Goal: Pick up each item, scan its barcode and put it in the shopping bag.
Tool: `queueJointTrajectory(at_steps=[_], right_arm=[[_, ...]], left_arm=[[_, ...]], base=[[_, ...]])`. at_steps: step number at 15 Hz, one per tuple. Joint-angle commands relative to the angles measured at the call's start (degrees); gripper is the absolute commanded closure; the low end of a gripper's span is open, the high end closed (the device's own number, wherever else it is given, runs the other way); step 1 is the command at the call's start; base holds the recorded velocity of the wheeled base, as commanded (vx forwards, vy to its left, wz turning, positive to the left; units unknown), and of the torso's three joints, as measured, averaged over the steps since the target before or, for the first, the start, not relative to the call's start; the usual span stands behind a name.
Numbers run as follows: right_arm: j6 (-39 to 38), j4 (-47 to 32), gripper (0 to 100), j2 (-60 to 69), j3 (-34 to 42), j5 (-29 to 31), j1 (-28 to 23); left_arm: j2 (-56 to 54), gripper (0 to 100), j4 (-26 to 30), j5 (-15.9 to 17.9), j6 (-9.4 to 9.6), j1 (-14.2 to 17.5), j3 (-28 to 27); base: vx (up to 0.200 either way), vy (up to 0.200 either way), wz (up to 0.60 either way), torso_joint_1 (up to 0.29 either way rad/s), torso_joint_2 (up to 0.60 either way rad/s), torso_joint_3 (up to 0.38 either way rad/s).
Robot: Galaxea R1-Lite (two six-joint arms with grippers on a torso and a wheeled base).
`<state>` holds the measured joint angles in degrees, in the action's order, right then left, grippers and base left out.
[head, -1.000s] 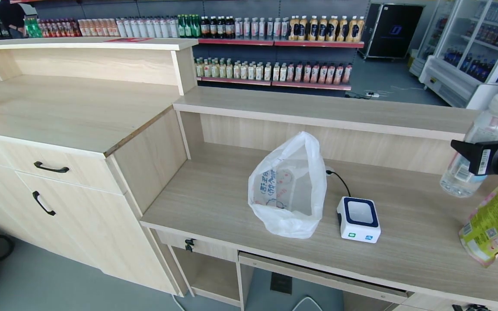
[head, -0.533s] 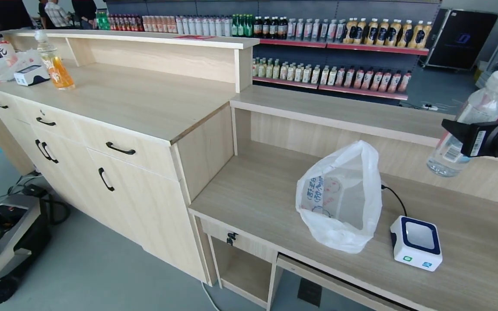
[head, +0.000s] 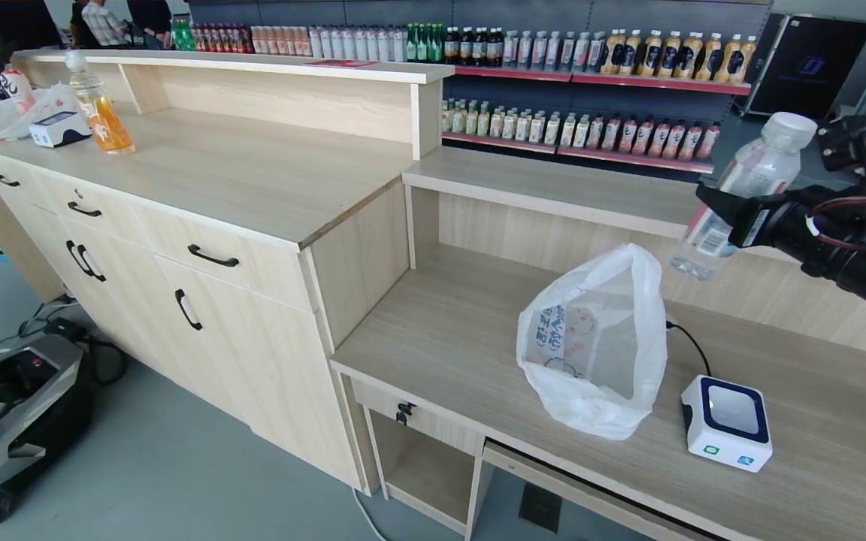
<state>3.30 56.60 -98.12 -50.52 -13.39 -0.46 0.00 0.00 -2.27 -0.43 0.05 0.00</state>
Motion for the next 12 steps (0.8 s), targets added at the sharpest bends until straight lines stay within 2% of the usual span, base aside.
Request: queueJointTrajectory(at_steps=[1,12], right_arm=[[0.04,4.83,100,-12.97,-3.62,-1.29,2.75],[0.56,16.08,100,-27.83,-2.74,-7.71,4.77]], left_arm=[[0.00,0,0.00,-0.02,-0.01,0.04,0.00],[0.00,0,0.00,0.07,-0.01,0.04,0.00]], base=[[0.000,0.000,0.00,0.000,0.00,0.000],[0.000,0.000,0.00,0.000,0.00,0.000]])
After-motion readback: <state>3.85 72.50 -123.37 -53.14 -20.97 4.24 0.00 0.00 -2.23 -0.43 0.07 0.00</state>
